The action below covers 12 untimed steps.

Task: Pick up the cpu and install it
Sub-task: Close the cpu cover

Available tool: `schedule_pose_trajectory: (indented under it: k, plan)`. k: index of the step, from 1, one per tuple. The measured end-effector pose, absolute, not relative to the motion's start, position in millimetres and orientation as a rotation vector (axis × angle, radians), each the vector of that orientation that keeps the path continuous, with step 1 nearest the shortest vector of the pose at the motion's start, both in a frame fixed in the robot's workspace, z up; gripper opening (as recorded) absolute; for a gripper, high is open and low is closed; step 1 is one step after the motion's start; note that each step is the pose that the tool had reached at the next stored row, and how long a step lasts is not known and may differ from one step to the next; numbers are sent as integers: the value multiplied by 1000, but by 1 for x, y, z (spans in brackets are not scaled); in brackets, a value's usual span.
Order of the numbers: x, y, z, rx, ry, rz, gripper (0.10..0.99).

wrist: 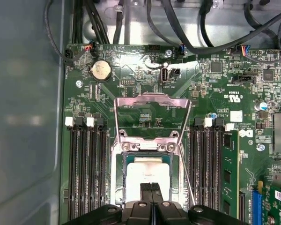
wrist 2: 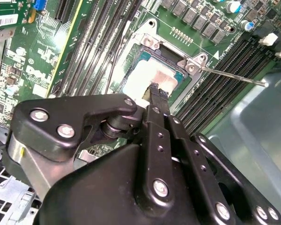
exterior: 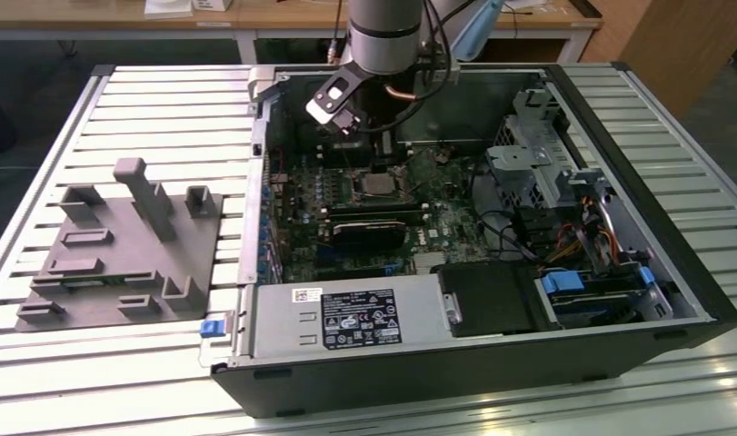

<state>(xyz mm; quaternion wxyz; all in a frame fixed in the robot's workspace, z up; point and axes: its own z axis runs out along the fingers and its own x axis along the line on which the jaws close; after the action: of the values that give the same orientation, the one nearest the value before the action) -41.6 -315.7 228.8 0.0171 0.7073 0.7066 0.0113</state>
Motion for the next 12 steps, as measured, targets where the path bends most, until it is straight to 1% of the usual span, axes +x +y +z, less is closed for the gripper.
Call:
schedule_pose_trajectory:
  k: [3,9,12]
  plan:
    - [-42,-316,237,2198,2196,35,106]
    - [-42,-316,263,2198,2196,36,106]
    - [-42,-317,265,2198,2196,36,106]
